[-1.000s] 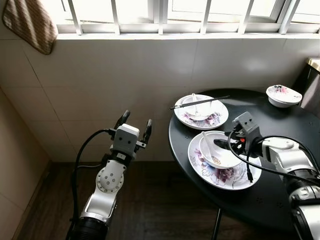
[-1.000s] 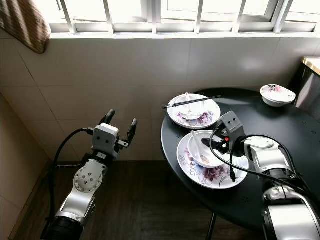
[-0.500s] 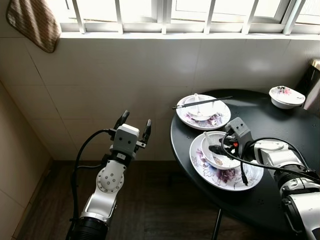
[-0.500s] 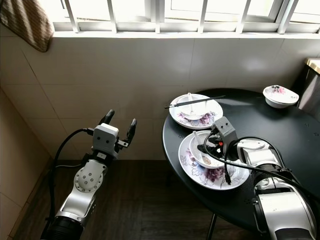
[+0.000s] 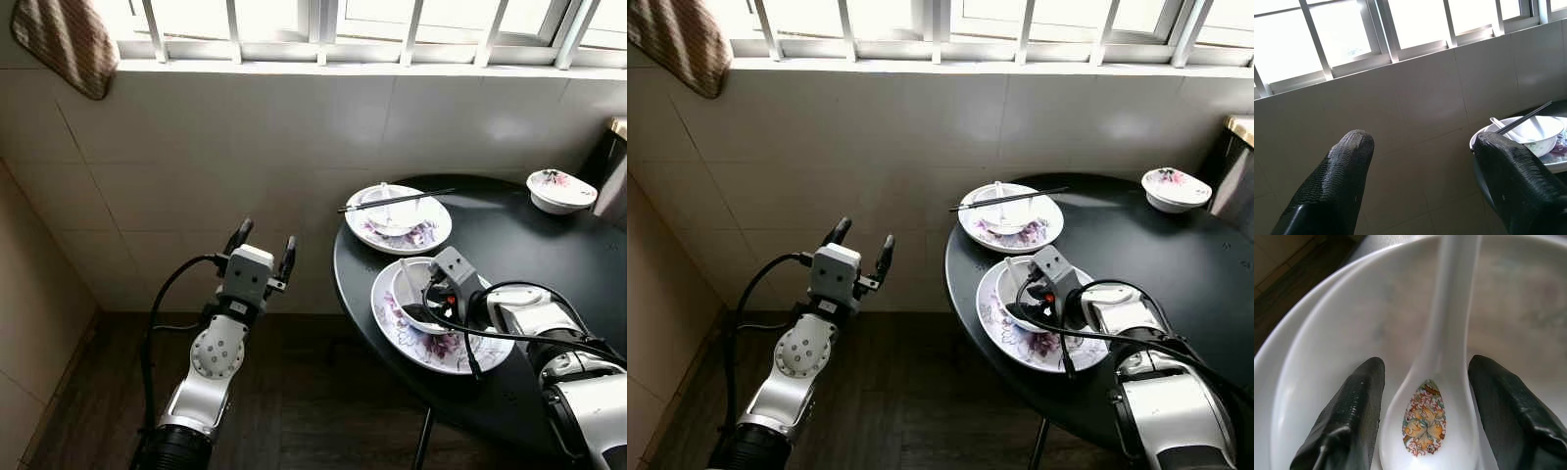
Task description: Kitchen organization
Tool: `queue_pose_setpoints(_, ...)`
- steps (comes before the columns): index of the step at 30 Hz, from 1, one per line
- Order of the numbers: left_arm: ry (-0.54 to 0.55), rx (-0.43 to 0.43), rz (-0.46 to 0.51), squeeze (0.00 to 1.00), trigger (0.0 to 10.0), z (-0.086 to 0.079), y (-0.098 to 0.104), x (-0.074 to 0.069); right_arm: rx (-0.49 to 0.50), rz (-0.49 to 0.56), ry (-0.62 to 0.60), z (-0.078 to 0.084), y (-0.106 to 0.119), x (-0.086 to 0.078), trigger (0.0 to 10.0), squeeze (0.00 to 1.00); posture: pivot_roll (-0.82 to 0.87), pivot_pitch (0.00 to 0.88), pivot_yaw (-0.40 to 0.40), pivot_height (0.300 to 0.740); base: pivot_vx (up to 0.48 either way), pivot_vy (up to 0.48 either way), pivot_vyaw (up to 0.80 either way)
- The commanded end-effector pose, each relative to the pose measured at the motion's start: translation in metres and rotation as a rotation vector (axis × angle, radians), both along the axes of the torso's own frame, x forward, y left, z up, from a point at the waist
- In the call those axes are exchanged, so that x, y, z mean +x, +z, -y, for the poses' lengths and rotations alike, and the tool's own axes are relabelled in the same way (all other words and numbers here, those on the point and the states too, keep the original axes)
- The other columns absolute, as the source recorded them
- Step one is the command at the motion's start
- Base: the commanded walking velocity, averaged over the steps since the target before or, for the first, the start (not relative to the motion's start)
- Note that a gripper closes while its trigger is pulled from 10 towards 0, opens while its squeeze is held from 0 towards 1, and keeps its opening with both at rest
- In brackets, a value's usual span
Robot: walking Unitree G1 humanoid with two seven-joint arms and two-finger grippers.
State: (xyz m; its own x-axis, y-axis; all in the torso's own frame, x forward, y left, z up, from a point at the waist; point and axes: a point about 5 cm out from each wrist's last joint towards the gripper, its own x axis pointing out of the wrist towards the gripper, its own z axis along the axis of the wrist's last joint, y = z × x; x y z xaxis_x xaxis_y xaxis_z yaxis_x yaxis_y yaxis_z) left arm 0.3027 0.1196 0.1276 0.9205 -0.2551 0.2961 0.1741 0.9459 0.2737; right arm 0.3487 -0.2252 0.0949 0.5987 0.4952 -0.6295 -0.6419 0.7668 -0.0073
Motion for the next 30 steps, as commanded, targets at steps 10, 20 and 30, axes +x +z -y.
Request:
queue_pose_setpoints(10, 0.01, 0.013, -0.016, 0.0, 10.0, 0.0015, -0.0034, 0.0022, -0.054, -0.051, -0.102, 0.0084, -0.0084, -0.0031, 0.0, 0.0, 0.06, 0.0, -0.055, 0.74, 0.0, 0.0, 0.0)
queue_pose_setpoints(20, 0.01, 0.022, -0.021, 0.0, 10.0, 0.0005, -0.0044, 0.0034, -0.004, -0.011, -0.16, 0.0054, -0.0067, 0.0004, 0.0, 0.0, 0.06, 0.0, -0.045, 0.74, 0.0, 0.0, 0.0)
queue_pose_setpoints(30, 0.008, 0.028, -0.028, 0.0, 10.0, -0.0001, -0.0063, 0.0031, 0.022, 0.028, -0.206, 0.0102, -0.0046, 0.0011, 0.0, 0.0, 0.05, 0.0, -0.037, 0.74, 0.0, 0.0, 0.0)
